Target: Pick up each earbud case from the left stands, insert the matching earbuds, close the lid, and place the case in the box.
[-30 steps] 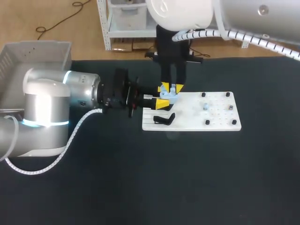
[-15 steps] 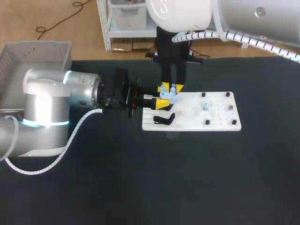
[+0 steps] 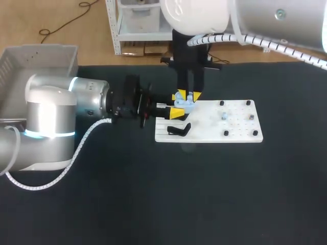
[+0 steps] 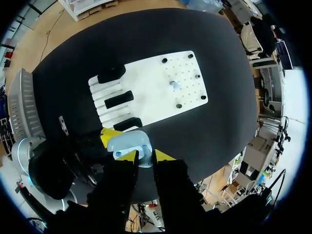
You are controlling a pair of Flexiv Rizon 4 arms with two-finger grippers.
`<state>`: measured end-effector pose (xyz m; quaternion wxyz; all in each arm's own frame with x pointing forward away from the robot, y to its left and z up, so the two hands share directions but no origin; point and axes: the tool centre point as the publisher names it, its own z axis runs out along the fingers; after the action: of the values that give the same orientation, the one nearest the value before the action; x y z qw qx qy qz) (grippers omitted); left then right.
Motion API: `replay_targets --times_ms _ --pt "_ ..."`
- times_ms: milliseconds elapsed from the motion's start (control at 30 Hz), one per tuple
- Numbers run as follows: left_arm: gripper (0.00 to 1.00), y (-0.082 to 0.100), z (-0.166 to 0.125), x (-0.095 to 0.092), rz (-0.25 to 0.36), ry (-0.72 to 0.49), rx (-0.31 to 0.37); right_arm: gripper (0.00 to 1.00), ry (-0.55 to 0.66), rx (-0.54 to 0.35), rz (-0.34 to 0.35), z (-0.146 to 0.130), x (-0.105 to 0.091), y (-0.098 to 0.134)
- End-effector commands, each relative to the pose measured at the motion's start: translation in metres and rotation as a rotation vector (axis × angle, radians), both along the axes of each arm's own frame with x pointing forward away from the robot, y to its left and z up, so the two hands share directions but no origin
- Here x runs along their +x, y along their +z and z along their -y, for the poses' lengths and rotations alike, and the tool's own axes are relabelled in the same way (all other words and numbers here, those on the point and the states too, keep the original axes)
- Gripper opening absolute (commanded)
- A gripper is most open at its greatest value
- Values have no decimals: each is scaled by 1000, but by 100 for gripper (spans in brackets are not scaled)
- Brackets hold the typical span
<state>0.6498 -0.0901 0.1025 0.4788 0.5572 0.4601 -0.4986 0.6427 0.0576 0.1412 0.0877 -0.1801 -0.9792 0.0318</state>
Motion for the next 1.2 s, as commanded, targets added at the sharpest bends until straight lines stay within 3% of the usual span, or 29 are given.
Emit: replay_targets --times_ms 33,300,500,933,1200 --pt "0 0 1 -1 2 3 -2 0 -4 -5 -3 -1 2 -3" --pt "0 0 1 -1 2 3 -2 0 -12 -8 -13 -1 4 -5" --pt "0 0 1 -1 2 3 -2 0 -52 47 -23 2 3 -5" --pt "0 0 1 -1 2 3 -2 0 -82 103 46 1 -9 19" --pt "0 0 1 -1 2 3 -2 0 -137 81 103 -5 -14 31"
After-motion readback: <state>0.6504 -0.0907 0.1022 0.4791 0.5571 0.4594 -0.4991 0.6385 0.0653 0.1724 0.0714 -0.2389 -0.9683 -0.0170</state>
